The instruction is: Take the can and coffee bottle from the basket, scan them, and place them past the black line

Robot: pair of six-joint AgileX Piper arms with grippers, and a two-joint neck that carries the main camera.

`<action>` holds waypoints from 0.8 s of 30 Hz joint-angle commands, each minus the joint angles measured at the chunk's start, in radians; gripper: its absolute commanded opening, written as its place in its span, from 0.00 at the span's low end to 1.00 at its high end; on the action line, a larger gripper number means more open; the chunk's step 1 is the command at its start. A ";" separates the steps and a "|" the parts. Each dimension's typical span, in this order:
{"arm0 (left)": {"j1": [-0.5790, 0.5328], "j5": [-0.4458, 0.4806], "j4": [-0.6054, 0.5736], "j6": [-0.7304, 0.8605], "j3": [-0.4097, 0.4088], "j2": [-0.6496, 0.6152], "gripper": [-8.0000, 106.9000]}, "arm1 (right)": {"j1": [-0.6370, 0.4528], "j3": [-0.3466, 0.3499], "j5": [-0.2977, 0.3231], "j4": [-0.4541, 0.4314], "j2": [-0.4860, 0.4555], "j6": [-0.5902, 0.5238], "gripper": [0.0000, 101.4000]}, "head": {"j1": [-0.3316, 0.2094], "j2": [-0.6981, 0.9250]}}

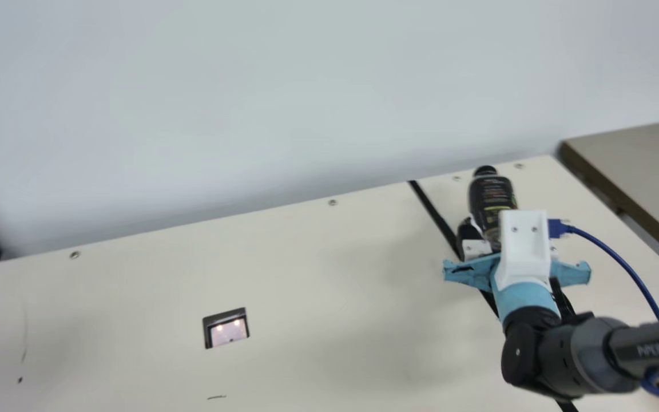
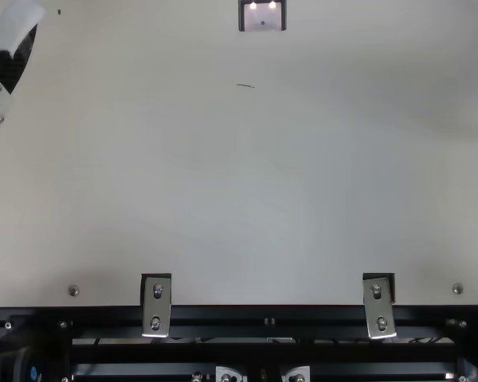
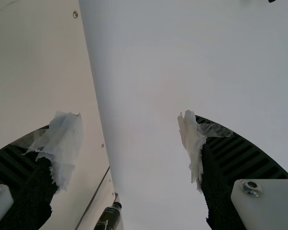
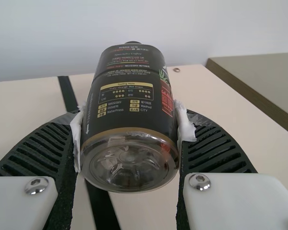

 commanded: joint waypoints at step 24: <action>0.000 0.000 0.000 0.000 0.000 0.000 0.85 | -0.237 0.036 -0.012 -0.257 0.048 0.028 0.00 | -0.027 -0.268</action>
